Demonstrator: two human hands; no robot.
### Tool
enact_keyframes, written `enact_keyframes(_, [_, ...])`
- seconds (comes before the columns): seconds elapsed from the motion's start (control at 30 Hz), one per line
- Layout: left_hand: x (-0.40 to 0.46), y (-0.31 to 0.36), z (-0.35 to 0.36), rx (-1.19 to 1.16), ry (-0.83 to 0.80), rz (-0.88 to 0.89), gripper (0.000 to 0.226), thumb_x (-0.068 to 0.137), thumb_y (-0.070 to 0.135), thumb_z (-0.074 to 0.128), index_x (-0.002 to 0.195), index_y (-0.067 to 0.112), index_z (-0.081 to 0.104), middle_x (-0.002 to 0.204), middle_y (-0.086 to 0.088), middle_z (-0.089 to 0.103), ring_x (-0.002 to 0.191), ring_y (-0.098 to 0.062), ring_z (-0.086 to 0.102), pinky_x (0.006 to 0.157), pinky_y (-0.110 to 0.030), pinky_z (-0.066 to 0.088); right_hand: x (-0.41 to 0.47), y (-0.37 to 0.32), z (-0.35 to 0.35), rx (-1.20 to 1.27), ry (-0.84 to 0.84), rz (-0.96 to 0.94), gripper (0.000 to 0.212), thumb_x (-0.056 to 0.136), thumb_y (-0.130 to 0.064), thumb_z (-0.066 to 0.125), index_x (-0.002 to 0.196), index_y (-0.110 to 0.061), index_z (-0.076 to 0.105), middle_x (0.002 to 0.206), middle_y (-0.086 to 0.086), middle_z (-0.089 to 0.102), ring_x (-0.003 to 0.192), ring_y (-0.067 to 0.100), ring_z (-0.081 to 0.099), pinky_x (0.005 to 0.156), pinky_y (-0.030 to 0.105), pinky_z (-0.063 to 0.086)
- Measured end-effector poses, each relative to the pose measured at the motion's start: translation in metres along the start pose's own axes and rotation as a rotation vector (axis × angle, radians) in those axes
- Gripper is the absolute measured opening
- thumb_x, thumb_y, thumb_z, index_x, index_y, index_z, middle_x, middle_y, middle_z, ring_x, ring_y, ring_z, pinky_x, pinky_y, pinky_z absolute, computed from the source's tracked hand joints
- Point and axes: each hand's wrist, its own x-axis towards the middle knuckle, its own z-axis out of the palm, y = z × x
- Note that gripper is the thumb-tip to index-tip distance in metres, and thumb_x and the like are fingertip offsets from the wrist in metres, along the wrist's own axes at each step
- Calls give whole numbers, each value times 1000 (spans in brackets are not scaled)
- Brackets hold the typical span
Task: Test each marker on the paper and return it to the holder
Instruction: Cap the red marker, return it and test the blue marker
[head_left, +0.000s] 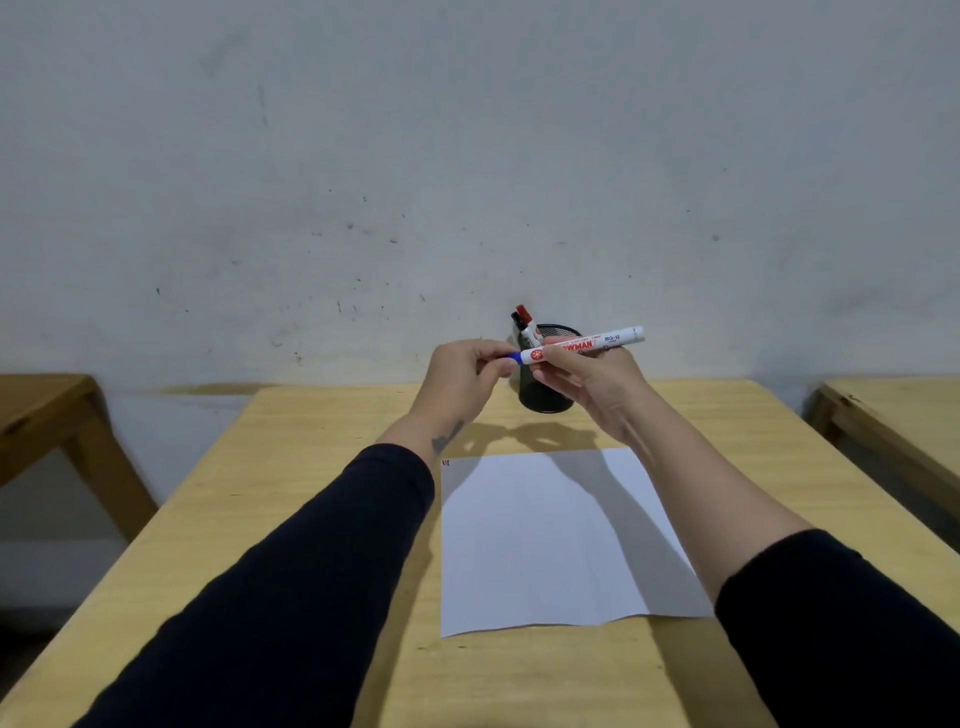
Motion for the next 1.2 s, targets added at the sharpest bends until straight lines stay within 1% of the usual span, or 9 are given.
enact_keyframes(0.37, [-8,-3,9,134,5,12,19,89,10,60,101,11,75,93,-9,73,93,-24,65,84,-30,46,-3,11,-1,7,36,28,14,84,2,65,99,3,63,92,20,67,87,28,67,85,31,57])
enact_keyframes(0.5, [0,5,5,141,63,7,19,91,11,58,100,12,75,90,-10,71,90,-29,63,82,-37,48,-7,2,2,-275,94,64,22,81,-23,73,85,-2,71,82,15,68,75,24,67,85,37,58])
enact_keyframes(0.57, [7,8,1,184,75,17,20,93,13,56,103,12,73,93,-11,71,90,-29,62,83,-40,48,-7,-4,3,-719,198,-104,22,81,-26,72,70,-7,69,71,9,68,66,21,64,76,38,59])
enact_keyframes(0.63, [15,12,-1,231,60,44,20,94,14,55,103,13,73,94,-10,70,89,-28,61,82,-40,49,-5,-8,5,-1149,310,-509,11,82,-21,67,77,-12,69,78,4,68,73,19,57,68,35,52])
enact_keyframes(0.7, [22,17,0,236,39,81,20,93,14,55,100,16,73,93,-5,69,87,-25,60,79,-35,48,4,-11,6,-1424,326,-879,10,79,-16,69,88,-14,71,91,3,66,81,25,55,62,35,44])
enact_keyframes(0.77, [29,23,3,209,31,107,19,92,14,56,99,16,73,92,-2,69,89,-22,60,80,-33,48,18,-13,5,-1543,308,-1010,16,73,-12,72,88,-17,73,87,2,69,78,32,58,59,34,39])
enact_keyframes(0.87, [40,27,6,135,59,115,21,91,14,58,108,14,70,104,-5,72,100,-21,64,91,-35,50,38,-18,5,-1566,359,-1032,12,77,-9,68,82,-19,74,75,0,70,73,31,57,58,31,33])
enact_keyframes(1.0, [53,15,18,129,54,-15,61,89,26,65,142,9,40,135,-8,57,126,-20,52,105,-32,40,63,-26,3,-1357,335,-785,19,90,-18,59,107,-18,68,96,0,69,95,24,56,68,35,46])
enact_keyframes(1.2, [61,-23,66,121,-34,-184,59,77,27,76,126,12,47,128,-6,56,121,-23,51,90,-25,37,104,-30,10,-1127,300,-623,21,90,-20,59,107,-11,67,94,5,67,80,21,63,70,27,45])
